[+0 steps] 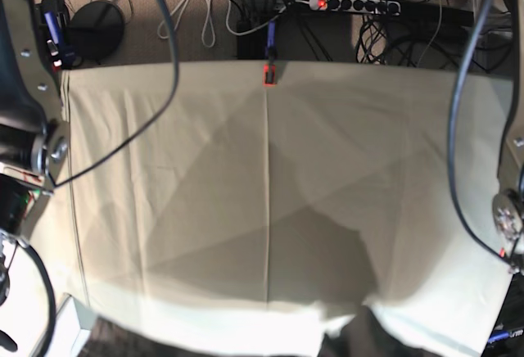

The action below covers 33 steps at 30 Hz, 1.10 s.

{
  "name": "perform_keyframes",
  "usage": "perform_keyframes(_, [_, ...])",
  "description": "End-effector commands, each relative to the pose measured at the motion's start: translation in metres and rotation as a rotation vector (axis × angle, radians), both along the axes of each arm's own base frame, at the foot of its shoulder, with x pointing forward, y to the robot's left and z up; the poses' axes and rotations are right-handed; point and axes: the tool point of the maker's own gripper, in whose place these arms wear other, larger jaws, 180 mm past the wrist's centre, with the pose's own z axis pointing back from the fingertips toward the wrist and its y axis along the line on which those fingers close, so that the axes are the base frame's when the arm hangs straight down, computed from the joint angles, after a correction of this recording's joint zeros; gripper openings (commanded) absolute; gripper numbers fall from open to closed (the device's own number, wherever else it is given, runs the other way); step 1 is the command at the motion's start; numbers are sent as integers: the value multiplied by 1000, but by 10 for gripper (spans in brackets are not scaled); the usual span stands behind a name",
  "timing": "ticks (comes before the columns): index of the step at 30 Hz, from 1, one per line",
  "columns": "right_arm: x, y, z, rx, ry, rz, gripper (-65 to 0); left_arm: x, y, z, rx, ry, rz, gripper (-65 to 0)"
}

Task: Layout the t-shirt on the table in an organized manner, then fold the t-shirt properly
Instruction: 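Lift the shirt with both grippers and fling it flat onto the table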

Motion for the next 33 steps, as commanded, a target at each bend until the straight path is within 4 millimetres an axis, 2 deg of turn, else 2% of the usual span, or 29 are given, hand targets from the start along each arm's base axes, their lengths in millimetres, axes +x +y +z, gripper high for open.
perform_keyframes(1, [-7, -2, 13, -12, -42, 1, -650, -9, 1, 26, -4, -75, 0, -648])
perform_keyframes(4, [-22, -17, -36, 13, 24, -35, -650, -10, -2, -9, 15, -33, 4, -648])
perform_keyframes(5, [-29, -22, -57, 18, 57, -47, -650, -12, -6, -27, 31, -13, 3, -648])
perform_keyframes(7, [-44, -22, -103, 33, 130, -54, -650, -20, -13, -73, 63, 49, -1, -648])
perform_keyframes(10, [-69, -17, -180, 86, 231, -45, -650, -40, -19, -163, 76, 182, -8, -648])
perform_keyframes(11, [-80, -13, -205, 100, 260, -37, -650, -50, -27, -197, 66, 235, -23, -648])
perform_keyframes(12, [-89, -9, -223, 111, 278, -29, -650, -59, -33, -221, 60, 274, -34, -648])
perform_keyframes(14, [-114, -1, -266, 127, 341, -13, -650, -85, -36, -283, 43, 388, -35, -649])
perform_keyframes(18, [-163, 12, -332, 168, 459, 1, -650, -136, -25, -383, -60, 566, 15, -649])
perform_keyframes(20, [-183, 16, -359, 192, 513, 1, -650, -162, -16, -428, -111, 653, 53, -649])
perform_keyframes(22, [-204, 16, -384, 206, 568, -4, -650, -186, -4, -465, -143, 723, 94, -649])
perform_keyframes(25, [-231, 13, -418, 223, 646, -13, -650, -211, 18, -502, -192, 793, 162, -649])
perform_keyframes(28, [-249, 4, -431, 227, 667, -36, -650, -224, 42, -514, -224, 817, 228, -649])
perform_keyframes(31, [-265, -5, -430, 221, 662, -63, -650, -224, 60, -508, -235, 797, 271, -647])
perform_keyframes(33, [-281, 0, -432, 214, 686, -51, -650, -210, 73, -491, -217, 755, 283, -646])
